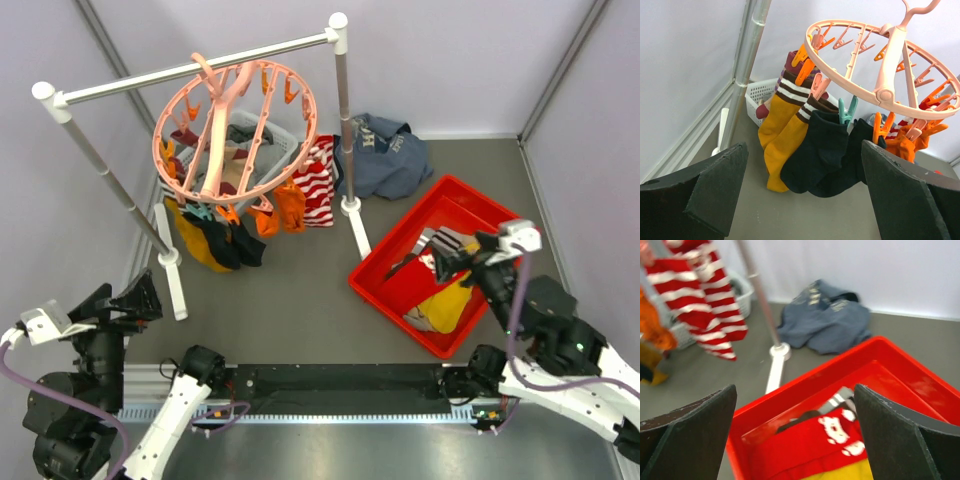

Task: Clip the socks to the hanger
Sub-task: Adjust the sock on the hanger, then reset both arms

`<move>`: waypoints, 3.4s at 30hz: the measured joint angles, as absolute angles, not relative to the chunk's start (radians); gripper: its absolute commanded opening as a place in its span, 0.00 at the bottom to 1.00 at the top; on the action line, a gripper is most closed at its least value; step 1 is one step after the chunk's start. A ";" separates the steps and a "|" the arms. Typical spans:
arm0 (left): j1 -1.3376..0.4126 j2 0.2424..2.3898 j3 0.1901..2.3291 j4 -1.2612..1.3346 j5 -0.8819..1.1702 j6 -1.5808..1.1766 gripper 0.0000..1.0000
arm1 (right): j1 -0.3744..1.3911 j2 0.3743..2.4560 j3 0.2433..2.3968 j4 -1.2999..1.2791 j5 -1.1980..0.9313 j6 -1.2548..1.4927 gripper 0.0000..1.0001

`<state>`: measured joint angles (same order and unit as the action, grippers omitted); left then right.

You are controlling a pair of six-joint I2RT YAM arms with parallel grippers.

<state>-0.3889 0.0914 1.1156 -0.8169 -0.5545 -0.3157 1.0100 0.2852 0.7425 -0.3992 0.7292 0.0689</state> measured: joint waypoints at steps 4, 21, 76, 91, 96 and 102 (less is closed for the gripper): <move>-0.389 0.091 1.114 -0.817 -0.545 -0.315 0.99 | 1.010 0.505 0.789 -0.313 0.596 0.064 0.99; -0.389 0.091 1.081 -0.817 -0.525 -0.315 0.99 | 0.666 1.175 1.037 0.174 -0.172 0.128 0.99; -0.389 0.142 1.054 -0.804 -0.412 -0.339 0.99 | 1.042 1.440 1.246 0.265 -0.427 -0.079 0.99; -0.389 0.147 1.061 -0.804 -0.412 -0.342 0.99 | 1.122 1.455 1.272 0.178 -0.234 -0.096 0.99; -0.389 0.147 1.061 -0.804 -0.414 -0.342 0.99 | 1.120 1.356 1.236 0.132 -0.049 -0.092 0.99; -0.389 0.139 1.063 -0.805 -0.439 -0.341 0.99 | 1.006 1.157 1.103 0.057 0.206 0.017 0.99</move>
